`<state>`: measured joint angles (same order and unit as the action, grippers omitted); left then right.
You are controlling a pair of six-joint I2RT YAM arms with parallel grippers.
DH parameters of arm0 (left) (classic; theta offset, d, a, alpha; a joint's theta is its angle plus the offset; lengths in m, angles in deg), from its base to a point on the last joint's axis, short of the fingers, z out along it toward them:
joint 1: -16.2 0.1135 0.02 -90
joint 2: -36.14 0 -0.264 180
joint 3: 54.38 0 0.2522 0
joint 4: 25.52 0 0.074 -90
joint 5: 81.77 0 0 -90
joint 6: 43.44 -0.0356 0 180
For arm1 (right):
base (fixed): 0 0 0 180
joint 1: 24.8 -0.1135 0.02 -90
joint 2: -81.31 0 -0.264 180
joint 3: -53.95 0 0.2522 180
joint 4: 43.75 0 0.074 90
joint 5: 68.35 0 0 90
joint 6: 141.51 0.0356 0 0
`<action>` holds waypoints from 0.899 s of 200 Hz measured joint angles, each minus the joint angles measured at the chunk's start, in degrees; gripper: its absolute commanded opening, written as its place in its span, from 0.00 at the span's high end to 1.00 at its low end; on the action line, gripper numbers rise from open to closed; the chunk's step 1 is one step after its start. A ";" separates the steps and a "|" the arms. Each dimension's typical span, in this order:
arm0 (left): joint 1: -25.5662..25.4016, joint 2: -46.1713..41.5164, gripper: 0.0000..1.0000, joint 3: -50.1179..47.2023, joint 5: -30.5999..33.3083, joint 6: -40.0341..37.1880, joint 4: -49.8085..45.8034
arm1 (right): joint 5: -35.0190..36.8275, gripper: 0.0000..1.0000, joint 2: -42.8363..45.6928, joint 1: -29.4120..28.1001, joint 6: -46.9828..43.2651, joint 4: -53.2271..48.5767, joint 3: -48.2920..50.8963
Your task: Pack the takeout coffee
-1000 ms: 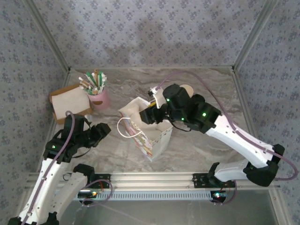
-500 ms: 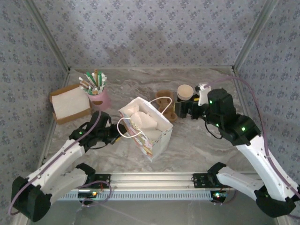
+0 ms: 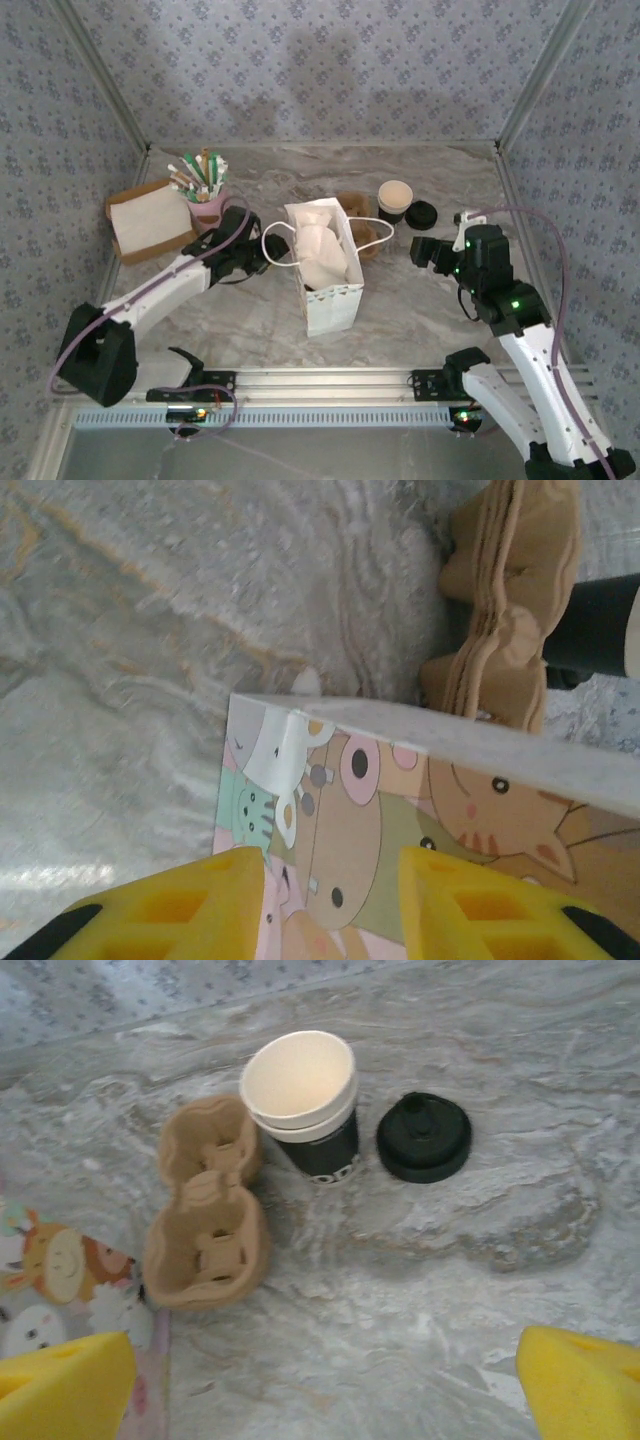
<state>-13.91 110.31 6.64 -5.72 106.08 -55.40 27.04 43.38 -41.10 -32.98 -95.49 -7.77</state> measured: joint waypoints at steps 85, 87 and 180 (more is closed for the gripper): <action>-0.02 -17.38 0.15 -0.07 10.34 -5.05 -10.67 | 7.69 0.00 6.12 4.26 -4.85 19.37 16.92; -0.02 -18.12 0.12 -0.26 10.84 -4.52 -11.02 | 7.85 0.00 6.21 4.35 -4.87 19.85 17.27; 0.22 -46.49 0.01 -9.81 37.97 -12.20 -27.93 | 14.53 0.00 7.19 11.26 -4.31 35.30 32.98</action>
<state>-13.69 63.82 -3.17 32.24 93.89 -83.33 41.57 50.57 -29.84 -37.29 -60.19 25.21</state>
